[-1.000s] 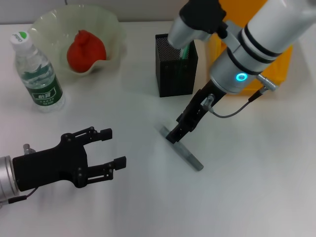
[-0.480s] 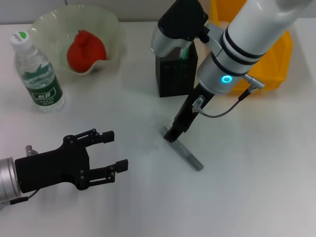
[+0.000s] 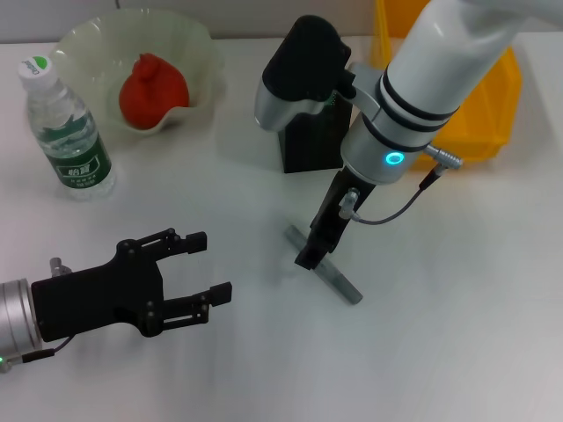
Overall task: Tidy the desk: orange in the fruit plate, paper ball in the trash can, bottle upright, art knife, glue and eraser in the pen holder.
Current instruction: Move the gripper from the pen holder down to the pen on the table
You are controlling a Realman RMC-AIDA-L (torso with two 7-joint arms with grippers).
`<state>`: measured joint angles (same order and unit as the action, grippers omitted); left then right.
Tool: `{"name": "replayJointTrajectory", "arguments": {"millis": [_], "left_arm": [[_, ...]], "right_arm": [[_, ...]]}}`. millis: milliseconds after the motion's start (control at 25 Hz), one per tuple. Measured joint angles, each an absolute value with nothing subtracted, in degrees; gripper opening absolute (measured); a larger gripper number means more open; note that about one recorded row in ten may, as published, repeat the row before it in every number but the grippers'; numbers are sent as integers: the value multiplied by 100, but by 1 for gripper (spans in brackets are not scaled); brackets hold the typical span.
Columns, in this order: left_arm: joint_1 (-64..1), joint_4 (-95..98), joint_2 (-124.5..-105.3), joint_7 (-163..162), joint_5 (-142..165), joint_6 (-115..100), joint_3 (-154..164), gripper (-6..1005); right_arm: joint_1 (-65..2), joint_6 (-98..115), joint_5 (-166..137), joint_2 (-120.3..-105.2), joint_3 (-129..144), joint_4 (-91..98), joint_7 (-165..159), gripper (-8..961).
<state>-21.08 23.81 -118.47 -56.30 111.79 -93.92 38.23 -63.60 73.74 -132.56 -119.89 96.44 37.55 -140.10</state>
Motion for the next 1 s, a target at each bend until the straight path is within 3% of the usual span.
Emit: {"name": "replayJointTrajectory", "arguments": {"millis": [320, 560, 1000], "left_arm": [[-2110, 2361, -11848, -5638, 11179, -9386, 3823, 801], [-2114, 2319, -11847, -5636, 11171, -9390, 3823, 801], [-2127, 2319, -11848, -5634, 11170, -9399, 3823, 801]], "right_arm": [[-6389, 7205, -13119, -11989, 10038, 3740, -14055, 603], [-6398, 7120, -13114, -11989, 10159, 3709, -14047, 440], [-6399, 7090, -12995, -11989, 10355, 3709, -14066, 392]]}}
